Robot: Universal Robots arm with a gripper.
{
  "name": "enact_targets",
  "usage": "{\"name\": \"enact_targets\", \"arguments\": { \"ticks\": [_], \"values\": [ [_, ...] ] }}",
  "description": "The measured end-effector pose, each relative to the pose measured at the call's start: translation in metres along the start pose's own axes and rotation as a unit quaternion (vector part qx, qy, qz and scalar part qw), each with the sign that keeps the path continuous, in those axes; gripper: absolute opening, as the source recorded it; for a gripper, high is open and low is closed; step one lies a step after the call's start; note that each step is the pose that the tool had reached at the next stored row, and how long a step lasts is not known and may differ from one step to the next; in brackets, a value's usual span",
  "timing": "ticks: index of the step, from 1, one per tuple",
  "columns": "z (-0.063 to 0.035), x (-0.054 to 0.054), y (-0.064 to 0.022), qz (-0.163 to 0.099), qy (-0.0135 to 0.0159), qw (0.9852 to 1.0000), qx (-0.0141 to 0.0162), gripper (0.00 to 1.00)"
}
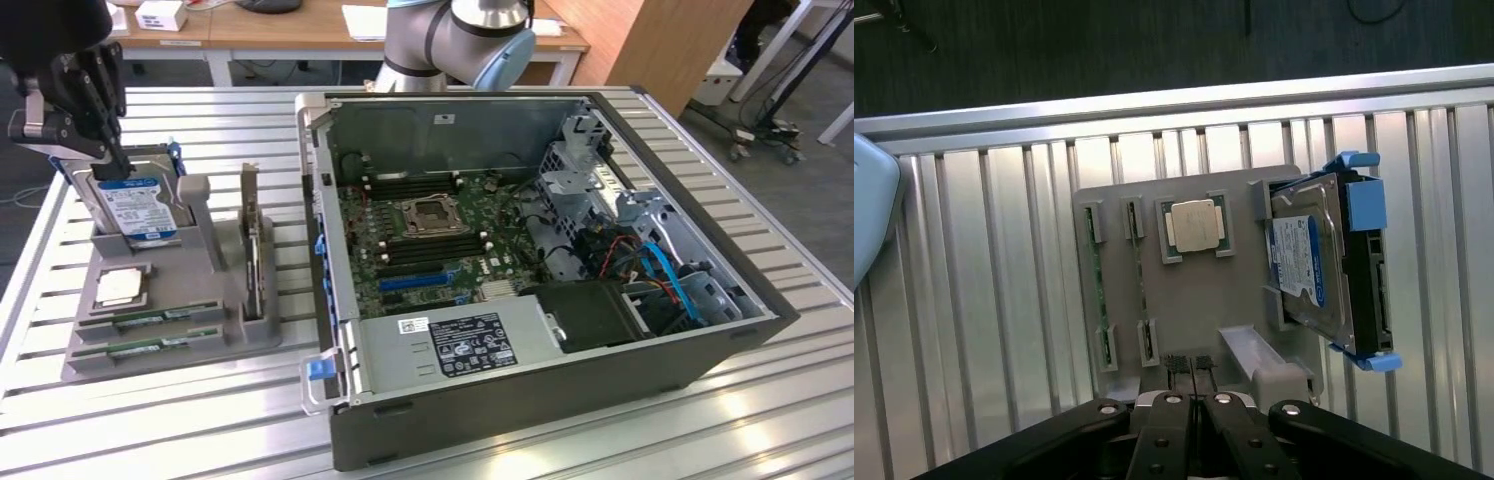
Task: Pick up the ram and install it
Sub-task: 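Pick up the ram and move it above insertion slot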
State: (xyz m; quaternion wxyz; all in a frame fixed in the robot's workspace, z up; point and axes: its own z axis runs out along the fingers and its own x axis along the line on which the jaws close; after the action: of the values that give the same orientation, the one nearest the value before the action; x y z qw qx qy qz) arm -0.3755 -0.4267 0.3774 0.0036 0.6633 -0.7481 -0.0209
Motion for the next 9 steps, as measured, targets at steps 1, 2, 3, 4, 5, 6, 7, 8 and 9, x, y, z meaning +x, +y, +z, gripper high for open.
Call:
{"name": "enact_targets", "arguments": {
  "ticks": [1, 2, 3, 4, 5, 6, 7, 8, 9],
  "values": [
    [0.0, 0.0, 0.0, 0.0, 0.0, 1.0, 0.0, 0.1],
    [0.0, 0.0, 0.0, 0.0, 0.0, 1.0, 0.0, 0.1],
    [0.0, 0.0, 0.0, 0.0, 0.0, 1.0, 0.0, 0.1],
    [0.0, 0.0, 0.0, 0.0, 0.0, 1.0, 0.0, 0.1],
    [0.0, 0.0, 0.0, 0.0, 0.0, 1.0, 0.0, 0.11],
    [0.0, 0.0, 0.0, 0.0, 0.0, 1.0, 0.0, 0.11],
    [0.0, 0.0, 0.0, 0.0, 0.0, 1.0, 0.0, 0.16],
    [0.0, 0.0, 0.0, 0.0, 0.0, 1.0, 0.0, 0.23],
    [0.0, 0.0, 0.0, 0.0, 0.0, 1.0, 0.0, 0.23]
  ]
}}
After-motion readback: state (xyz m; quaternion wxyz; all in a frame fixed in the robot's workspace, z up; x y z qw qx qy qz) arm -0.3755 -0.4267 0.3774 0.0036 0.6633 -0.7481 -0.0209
